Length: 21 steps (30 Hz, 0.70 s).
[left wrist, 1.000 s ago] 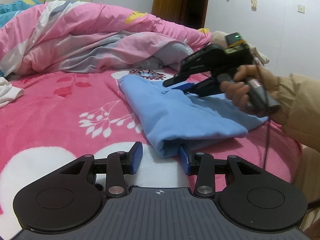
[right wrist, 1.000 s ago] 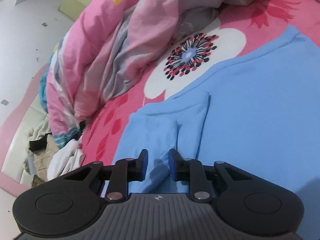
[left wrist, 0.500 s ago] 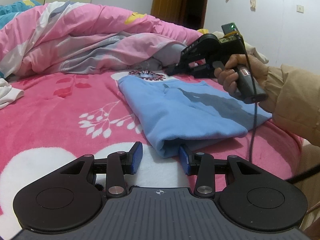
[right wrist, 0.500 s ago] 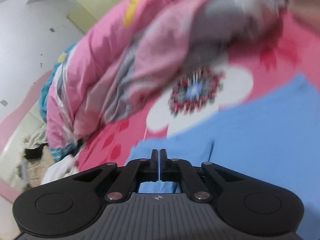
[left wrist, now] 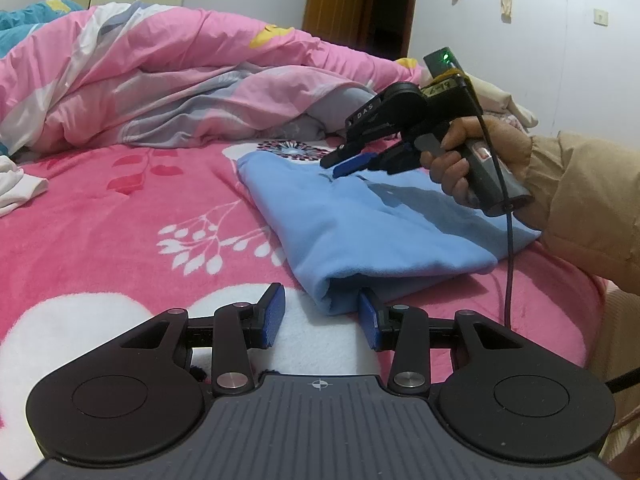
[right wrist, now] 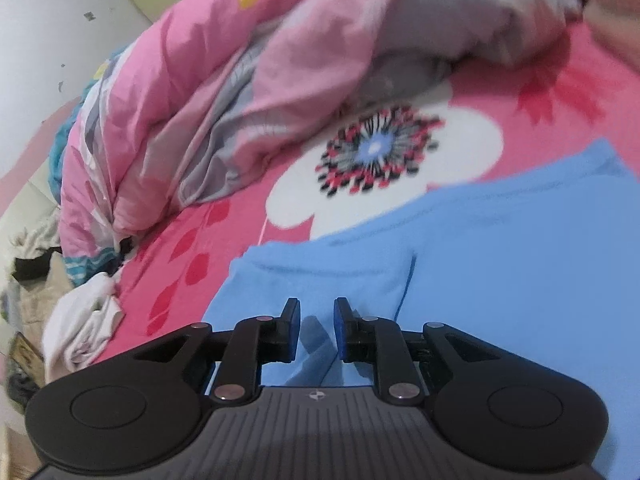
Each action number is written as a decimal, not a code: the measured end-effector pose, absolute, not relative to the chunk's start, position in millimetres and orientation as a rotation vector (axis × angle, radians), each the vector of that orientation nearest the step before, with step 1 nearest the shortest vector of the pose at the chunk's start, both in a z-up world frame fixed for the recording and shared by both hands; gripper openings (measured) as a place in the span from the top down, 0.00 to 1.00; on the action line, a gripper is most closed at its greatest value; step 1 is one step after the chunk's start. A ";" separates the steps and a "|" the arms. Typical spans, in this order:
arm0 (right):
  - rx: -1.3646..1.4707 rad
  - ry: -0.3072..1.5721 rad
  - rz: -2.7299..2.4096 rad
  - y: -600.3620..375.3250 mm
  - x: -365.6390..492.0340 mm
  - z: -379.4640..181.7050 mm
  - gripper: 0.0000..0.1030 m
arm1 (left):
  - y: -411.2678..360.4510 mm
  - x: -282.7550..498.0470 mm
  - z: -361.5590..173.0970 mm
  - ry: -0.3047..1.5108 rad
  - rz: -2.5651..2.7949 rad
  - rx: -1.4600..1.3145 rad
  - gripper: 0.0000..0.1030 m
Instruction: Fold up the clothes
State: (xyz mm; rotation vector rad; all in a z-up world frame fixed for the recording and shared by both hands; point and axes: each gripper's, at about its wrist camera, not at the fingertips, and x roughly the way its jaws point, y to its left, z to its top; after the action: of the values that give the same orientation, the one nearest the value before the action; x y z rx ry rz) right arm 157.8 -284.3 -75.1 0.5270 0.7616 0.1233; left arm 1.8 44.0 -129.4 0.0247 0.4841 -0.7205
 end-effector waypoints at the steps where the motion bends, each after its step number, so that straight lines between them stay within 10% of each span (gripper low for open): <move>1: 0.514 0.770 0.125 -283.0 159.0 -76.0 0.81 | 44.2 2.0 -129.5 0.484 -0.721 0.024 0.61; 21: 0.278 0.581 0.130 -274.4 157.6 -40.4 1.00 | 44.9 4.1 -129.9 0.482 -0.724 0.018 0.61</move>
State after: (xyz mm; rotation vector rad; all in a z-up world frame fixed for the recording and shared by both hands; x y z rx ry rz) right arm 157.6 -274.4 -40.4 0.2782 0.5812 0.1298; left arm 4.1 44.9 -129.9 0.0178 0.4821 -0.7237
